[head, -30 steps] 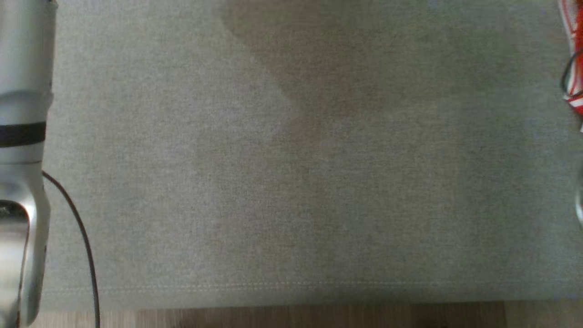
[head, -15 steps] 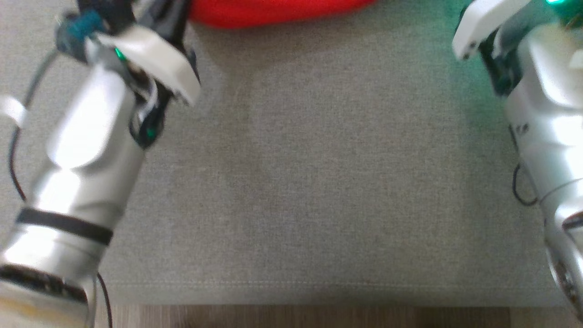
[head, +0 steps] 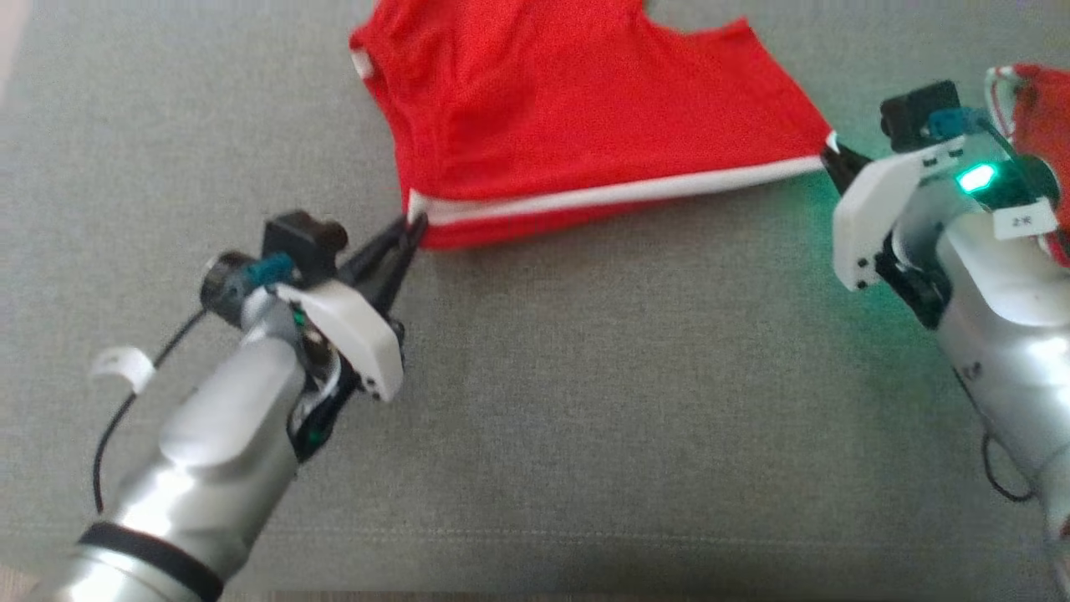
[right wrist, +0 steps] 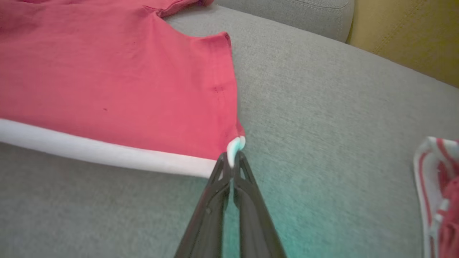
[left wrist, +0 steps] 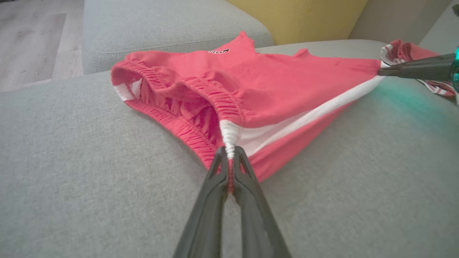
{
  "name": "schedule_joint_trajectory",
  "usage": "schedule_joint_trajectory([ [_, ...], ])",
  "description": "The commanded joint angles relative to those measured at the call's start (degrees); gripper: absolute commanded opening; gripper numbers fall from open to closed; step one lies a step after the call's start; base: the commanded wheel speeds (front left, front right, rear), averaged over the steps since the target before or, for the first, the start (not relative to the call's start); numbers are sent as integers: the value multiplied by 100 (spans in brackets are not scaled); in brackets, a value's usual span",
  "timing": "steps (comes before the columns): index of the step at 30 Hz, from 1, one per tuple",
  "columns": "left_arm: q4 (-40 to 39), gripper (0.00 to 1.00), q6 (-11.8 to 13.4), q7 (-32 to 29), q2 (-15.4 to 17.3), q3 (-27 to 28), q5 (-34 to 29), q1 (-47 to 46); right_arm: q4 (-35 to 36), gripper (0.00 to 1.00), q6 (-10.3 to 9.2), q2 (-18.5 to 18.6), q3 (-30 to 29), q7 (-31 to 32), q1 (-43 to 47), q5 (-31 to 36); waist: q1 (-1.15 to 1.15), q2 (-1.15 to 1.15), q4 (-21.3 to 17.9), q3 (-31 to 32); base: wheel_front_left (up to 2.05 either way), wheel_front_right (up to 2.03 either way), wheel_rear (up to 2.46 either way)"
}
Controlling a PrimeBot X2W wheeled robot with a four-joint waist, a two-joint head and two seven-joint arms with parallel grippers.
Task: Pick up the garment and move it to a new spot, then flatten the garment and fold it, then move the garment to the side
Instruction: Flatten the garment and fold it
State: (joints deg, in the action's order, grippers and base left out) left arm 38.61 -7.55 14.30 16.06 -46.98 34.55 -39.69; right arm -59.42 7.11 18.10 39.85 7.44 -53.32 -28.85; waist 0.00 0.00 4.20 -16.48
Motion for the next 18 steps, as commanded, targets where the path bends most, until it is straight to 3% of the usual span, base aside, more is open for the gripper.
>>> schedule_joint_trajectory([
  [1,-181,0,7,69,266,124,48,-51,238,0,37,192,186,86,72,-192,0,0,6,209,0,0,0],
  [11,-467,0,7,70,207,-140,34,550,846,0,37,1079,1073,784,642,-1192,0,0,28,731,0,0,0],
  [18,-853,0,7,70,249,-261,175,988,2076,0,37,1937,1724,1672,1150,-2410,0,0,-22,1055,0,0,0],
])
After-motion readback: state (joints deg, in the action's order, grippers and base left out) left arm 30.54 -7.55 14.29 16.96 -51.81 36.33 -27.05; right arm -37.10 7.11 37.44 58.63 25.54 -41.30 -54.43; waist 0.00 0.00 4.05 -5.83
